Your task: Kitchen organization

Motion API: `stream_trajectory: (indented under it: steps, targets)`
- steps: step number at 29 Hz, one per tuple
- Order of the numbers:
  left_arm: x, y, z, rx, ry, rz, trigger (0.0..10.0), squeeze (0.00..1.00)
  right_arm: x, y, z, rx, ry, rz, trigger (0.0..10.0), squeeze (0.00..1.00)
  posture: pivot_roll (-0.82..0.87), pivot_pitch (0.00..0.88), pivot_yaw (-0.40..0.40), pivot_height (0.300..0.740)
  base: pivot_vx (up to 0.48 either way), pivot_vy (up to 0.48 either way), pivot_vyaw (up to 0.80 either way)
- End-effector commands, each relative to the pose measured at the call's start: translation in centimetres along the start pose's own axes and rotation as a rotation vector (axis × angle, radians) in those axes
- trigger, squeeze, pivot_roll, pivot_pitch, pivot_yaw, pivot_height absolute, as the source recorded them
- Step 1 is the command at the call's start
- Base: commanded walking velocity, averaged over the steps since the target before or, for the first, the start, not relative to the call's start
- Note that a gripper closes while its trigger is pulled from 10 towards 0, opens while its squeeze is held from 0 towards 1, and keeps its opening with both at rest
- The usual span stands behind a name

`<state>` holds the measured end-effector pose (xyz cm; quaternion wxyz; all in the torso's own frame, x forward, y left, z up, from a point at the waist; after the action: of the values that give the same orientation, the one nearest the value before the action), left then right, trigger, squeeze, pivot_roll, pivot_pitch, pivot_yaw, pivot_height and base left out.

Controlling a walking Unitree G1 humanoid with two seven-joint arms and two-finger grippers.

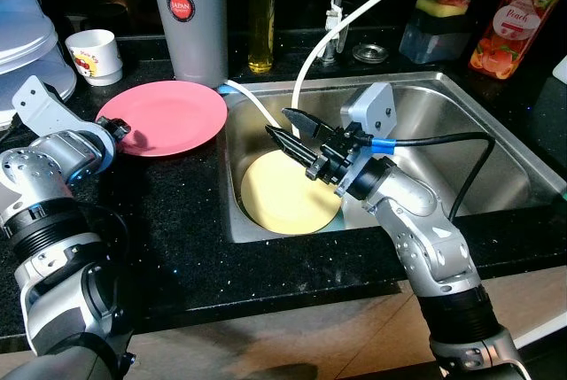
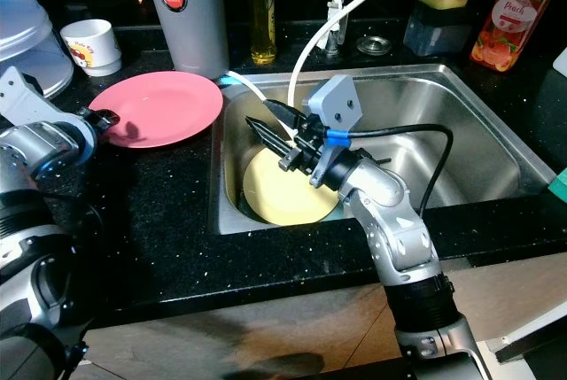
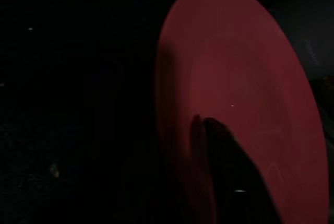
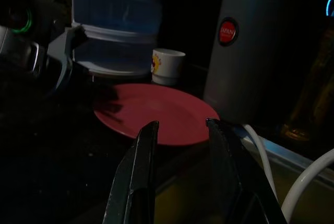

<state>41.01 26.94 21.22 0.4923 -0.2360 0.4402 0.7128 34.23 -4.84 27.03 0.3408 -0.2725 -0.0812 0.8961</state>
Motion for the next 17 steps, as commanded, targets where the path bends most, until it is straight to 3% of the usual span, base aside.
stream_trajectory:
  steps: [1, 5, 9, 10, 11, 12, 13, 15, 16, 17]
  targets:
    - [2.0, -0.7, -2.4, 0.088, 0.004, 0.068, 0.0, 0.00, -0.2, 0.2, 0.7, -0.023, -0.007, -0.014, 10.0, 0.00, 0.14, 0.066, 0.003, 0.740, 0.000, 0.000, 0.00]
    - [1.9, -0.6, -2.4, 0.077, 0.031, 0.051, 0.0, 0.00, -0.1, 0.2, 1.0, -0.037, -0.020, -0.009, 10.0, 0.00, 0.14, 0.063, 0.003, 0.740, 0.000, 0.000, 0.00]
    - [0.5, -0.1, -2.8, 0.085, 0.036, -0.075, 0.0, 0.00, -2.9, 0.5, 2.5, -0.184, -0.308, -0.169, 10.0, 0.00, 0.14, 0.059, 0.004, 0.740, 0.000, 0.000, 0.00]
    - [-1.4, 0.7, -3.3, 0.110, 0.019, -0.204, 5.1, 0.00, -4.1, 0.8, 2.3, -0.198, -0.367, -0.227, 10.0, 0.00, 0.13, 0.058, 0.005, 0.740, 0.000, 0.000, 0.00]
    - [-2.7, 1.5, -3.8, 0.130, 0.004, -0.293, 5.1, 0.00, -4.8, 1.1, 2.0, -0.202, -0.398, -0.264, 10.0, 0.00, 0.13, 0.058, 0.005, 0.740, 0.000, 0.000, 0.00]
    - [-3.9, 2.5, -4.4, 0.163, -0.014, -0.388, 10.0, 0.00, -5.4, 1.5, 2.0, -0.222, -0.444, -0.294, 10.0, 0.00, 0.13, 0.057, 0.004, 0.740, 0.000, 0.000, 0.00]
    - [-4.5, 3.2, -4.8, 0.185, -0.025, -0.446, 10.0, 0.00, -5.8, 1.8, 2.0, -0.237, -0.475, -0.312, 10.0, 0.00, 0.13, 0.057, 0.004, 0.740, 0.000, 0.000, 0.00]
    - [-6.0, 5.0, -6.0, 0.234, -0.054, -0.580, 10.0, 0.00, -6.9, 2.9, 2.9, -0.346, -0.620, -0.332, 10.0, 0.00, 0.13, 0.054, 0.000, 0.740, 0.000, 0.000, 0.00]
    - [-6.0, 5.0, -6.0, 0.234, -0.054, -0.580, 10.0, 0.00, -6.9, 2.9, 2.9, -0.346, -0.620, -0.332, 10.0, 0.00, 0.13, 0.054, 0.000, 0.740, 0.000, 0.000, 0.00]
    - [-7.4, 6.6, -6.7, 0.258, -0.068, -0.690, 10.0, 0.00, -7.4, 3.6, 3.5, -0.411, -0.695, -0.328, 10.0, 0.00, 0.12, 0.051, -0.003, 0.740, 0.000, 0.000, 0.00]
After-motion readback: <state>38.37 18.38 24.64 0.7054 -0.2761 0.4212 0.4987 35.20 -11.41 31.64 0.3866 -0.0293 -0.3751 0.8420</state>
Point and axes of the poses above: a point about 5 cm out from each wrist's last joint towards the gripper, its own y axis pointing back from the gripper into the wrist, its own z axis along the axis of the wrist's last joint, x = y × z, the point moved 6 cm from there along -y, pointing out of the wrist towards the gripper, and after that the axes turned 13 degrees about y, right-handed, at the moved point
